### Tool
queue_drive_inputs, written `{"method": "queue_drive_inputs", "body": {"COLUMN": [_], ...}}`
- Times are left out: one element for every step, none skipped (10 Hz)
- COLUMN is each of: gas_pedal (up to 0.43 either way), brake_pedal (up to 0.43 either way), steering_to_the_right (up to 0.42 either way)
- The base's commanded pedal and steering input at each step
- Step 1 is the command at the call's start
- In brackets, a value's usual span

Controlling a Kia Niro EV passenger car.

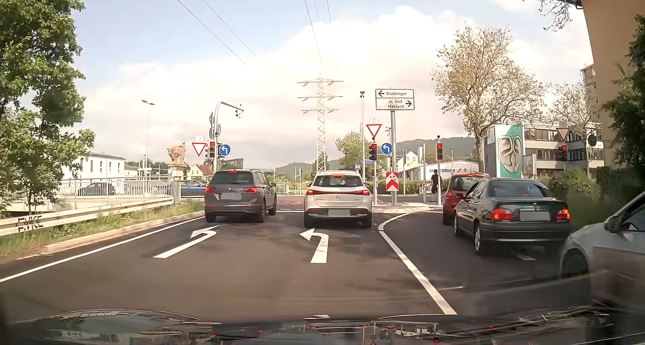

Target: Follow the waypoints while adhering to traffic rules and regulations

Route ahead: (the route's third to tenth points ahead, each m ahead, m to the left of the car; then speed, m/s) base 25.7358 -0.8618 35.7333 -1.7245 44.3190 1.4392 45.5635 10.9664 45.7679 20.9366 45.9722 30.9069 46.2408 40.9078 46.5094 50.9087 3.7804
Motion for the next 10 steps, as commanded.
{"method": "queue_drive_inputs", "body": {"gas_pedal": [0.0,0.0,0.0,0.0,0.0,0.0,0.0,0.0,0.0,0.0], "brake_pedal": [0.146,0.134,0.128,0.128,0.128,0.128,0.128,0.128,0.128,0.128], "steering_to_the_right": [-0.007,-0.007,-0.007,-0.007,-0.006,-0.006,-0.006,-0.006,-0.005,-0.005]}}
